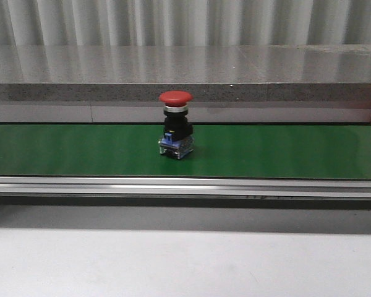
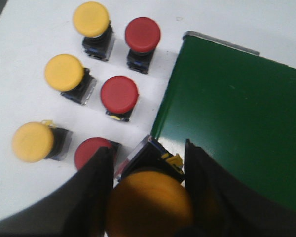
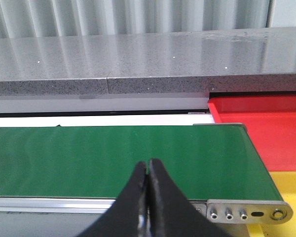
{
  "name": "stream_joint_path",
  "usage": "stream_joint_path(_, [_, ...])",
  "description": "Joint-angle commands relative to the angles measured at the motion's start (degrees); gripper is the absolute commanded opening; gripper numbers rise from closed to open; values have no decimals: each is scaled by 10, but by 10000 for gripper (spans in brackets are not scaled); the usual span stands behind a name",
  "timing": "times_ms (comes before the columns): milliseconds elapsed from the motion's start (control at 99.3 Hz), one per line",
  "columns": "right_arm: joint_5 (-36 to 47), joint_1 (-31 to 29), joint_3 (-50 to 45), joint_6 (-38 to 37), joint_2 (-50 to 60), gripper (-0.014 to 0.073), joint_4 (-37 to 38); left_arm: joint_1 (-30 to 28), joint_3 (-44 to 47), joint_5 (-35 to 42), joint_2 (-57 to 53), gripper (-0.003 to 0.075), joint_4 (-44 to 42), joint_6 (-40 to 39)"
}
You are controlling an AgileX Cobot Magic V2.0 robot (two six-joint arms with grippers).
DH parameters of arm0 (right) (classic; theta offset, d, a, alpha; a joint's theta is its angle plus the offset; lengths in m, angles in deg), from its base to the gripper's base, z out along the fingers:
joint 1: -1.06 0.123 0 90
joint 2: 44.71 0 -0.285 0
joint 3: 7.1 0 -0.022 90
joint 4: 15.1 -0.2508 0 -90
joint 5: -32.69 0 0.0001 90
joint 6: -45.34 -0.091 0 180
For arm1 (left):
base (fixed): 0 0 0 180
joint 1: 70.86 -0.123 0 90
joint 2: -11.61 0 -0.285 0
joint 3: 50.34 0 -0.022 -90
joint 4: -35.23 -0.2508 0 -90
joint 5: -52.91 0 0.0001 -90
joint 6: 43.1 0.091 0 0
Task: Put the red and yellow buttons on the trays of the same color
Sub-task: 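Close the left gripper around the yellow push-button's base, then set the yellow button on the belt and open the left gripper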
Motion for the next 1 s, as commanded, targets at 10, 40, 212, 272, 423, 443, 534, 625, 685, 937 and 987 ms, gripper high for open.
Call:
stream_joint_path(10, [48,0,9,3,12,-124,5,28,-39,24,17,-19,12,0])
stream_joint_path(40, [48,0,9,3,12,-124,5,35,-45,24,27,-19,18,0])
stream_joint_path(212, [48,0,9,3,12,-124,5,68,-70,31,83,-19,32,0])
stream_joint_path(272, [48,0,9,3,12,-124,5,75,-79,32,102,-19,32,0])
stream_joint_path(423, [48,0,9,3,12,-124,5,79,-95,32,136,-19,33,0])
stream_joint_path(443, [48,0,9,3,12,-124,5,79,-96,32,139,-19,35,0])
stream_joint_path(534, [48,0,9,3,12,-124,5,79,-97,32,152,-18,35,0])
stream_joint_path(625, [48,0,9,3,12,-124,5,79,-97,32,161,-6,35,0])
stream_joint_path(685, [48,0,9,3,12,-124,5,79,-97,32,162,46,38,1])
stream_joint_path(937, [48,0,9,3,12,-124,5,79,-115,19,162,636,49,1])
stream_joint_path(987, [48,0,9,3,12,-124,5,79,-124,8,161,707,49,2])
